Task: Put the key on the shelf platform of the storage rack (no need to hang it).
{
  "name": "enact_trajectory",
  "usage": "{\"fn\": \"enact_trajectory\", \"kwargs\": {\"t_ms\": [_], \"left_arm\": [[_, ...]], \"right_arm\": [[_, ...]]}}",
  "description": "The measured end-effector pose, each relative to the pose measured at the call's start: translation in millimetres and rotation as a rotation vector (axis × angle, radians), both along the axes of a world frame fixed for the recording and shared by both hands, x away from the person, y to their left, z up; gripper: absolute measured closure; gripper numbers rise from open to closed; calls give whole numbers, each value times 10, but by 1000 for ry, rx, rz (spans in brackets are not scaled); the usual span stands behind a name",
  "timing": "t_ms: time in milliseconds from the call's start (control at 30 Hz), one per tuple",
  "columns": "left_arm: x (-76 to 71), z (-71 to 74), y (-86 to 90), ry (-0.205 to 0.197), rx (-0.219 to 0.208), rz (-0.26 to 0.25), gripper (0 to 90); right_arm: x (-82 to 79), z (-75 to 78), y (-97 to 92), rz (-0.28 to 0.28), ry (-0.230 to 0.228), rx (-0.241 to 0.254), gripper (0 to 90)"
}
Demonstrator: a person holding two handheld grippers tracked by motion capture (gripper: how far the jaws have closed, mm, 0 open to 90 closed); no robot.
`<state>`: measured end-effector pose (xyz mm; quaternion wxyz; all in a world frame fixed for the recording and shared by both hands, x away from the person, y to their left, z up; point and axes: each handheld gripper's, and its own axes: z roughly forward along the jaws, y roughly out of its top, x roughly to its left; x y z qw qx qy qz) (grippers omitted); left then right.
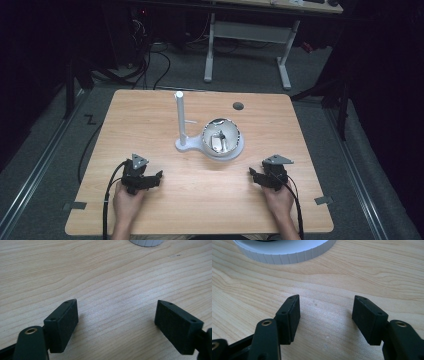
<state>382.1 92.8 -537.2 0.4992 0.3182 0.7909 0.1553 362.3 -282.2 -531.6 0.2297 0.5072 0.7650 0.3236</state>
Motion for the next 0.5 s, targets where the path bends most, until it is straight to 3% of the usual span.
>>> {"fn": "enact_trajectory", "kwargs": {"t_ms": [233,333,500], "left_arm": [[-3,1,-3,1,-1,2,193],[-25,-5,-4,-7,8,-30,198],[-34,0,-10,-4,-2,-32,202]], "right_arm": [[3,0,1,-2,0,0,398],[3,0,1,-2,0,0,398],[3,0,1,-1,0,0,398]]}}
